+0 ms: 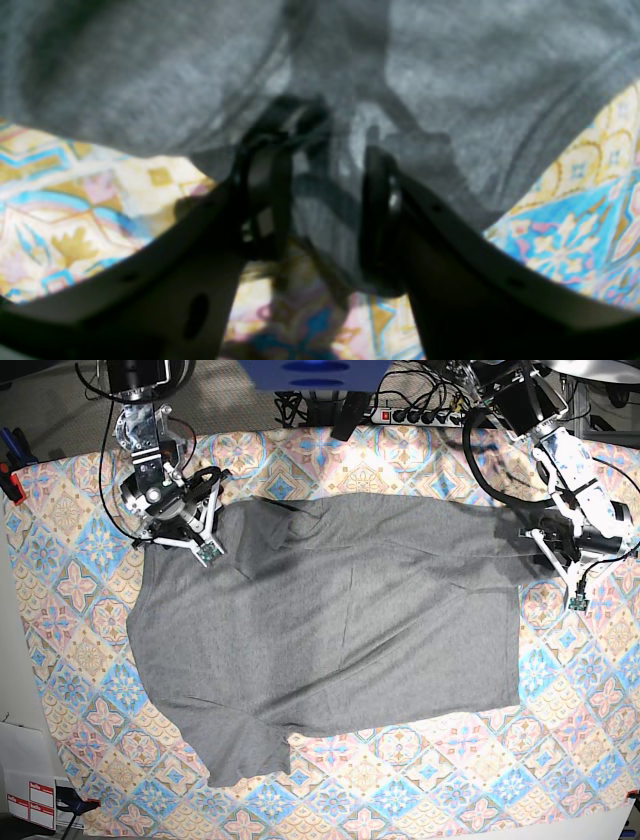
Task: Fold the T-shirt properly
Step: 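Move both grippers to the shirt's side edges near the sleeves, then grasp the shirt sides and fold the collar half over the body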
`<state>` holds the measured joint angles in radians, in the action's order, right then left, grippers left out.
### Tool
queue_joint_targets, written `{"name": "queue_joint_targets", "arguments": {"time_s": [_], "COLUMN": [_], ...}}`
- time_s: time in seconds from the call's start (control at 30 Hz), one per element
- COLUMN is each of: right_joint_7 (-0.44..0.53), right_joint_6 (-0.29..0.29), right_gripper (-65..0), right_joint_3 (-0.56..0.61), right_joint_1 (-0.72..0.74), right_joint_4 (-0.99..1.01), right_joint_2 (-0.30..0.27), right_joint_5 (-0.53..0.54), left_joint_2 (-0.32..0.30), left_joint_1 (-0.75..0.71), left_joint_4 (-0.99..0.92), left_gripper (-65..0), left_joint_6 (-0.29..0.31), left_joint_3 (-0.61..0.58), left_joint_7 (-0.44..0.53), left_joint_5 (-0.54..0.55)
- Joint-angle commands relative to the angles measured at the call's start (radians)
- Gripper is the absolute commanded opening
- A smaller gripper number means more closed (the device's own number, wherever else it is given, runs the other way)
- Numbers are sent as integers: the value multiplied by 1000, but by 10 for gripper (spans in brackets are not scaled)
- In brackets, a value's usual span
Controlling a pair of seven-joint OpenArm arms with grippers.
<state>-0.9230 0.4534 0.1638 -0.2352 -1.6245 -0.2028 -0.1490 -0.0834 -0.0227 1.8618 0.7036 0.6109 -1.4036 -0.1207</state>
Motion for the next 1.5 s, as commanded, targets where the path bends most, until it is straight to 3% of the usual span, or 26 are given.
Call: {"name": "queue_joint_targets", "arguments": {"time_s": [0.0, 0.23, 0.43, 0.57, 0.7, 0.9, 1.07, 1.3, 1.47], "right_joint_7": [17, 17, 8, 11, 17, 11, 6, 20, 48], "right_joint_6": [-2, -2, -3, -9, -9, -9, -9, -8, -8], "right_gripper": [-413, -429, -650, -649, -650, -650, -650, -650, -650], "right_joint_3": [6, 7, -2, -20, -122, -267, -286, -407, -444], "right_joint_1": [24, 23, 21, 20, 1, -77, -85, -108, -106], "right_joint_4": [-9, -15, -16, -16, -49, -259, -270, -277, -276], "right_joint_2": [-7, -7, -7, -7, -4, -2, -2, 65, 73], "right_joint_5": [10, 10, 10, 10, 10, 10, 12, 12, 12], "left_joint_2": [-13, -13, -13, -13, -13, -13, -13, -19, -16], "left_joint_1": [11, 10, 10, 10, 10, -6, -10, -3, 45], "left_joint_4": [15, 15, 15, 15, 15, 15, 15, 15, 14], "left_gripper": [-650, -650, -650, -650, -650, -650, -650, -650, -650], "left_joint_6": [-5, -5, -5, -5, -5, -5, -5, -5, -5], "left_joint_3": [2, 5, 5, 5, 5, 2, 4, 8, 8], "left_joint_7": [7, 7, 7, 7, 7, 7, 7, 7, 7], "left_joint_5": [-1, -1, -1, -3, -3, -3, -3, -10, -44]}}
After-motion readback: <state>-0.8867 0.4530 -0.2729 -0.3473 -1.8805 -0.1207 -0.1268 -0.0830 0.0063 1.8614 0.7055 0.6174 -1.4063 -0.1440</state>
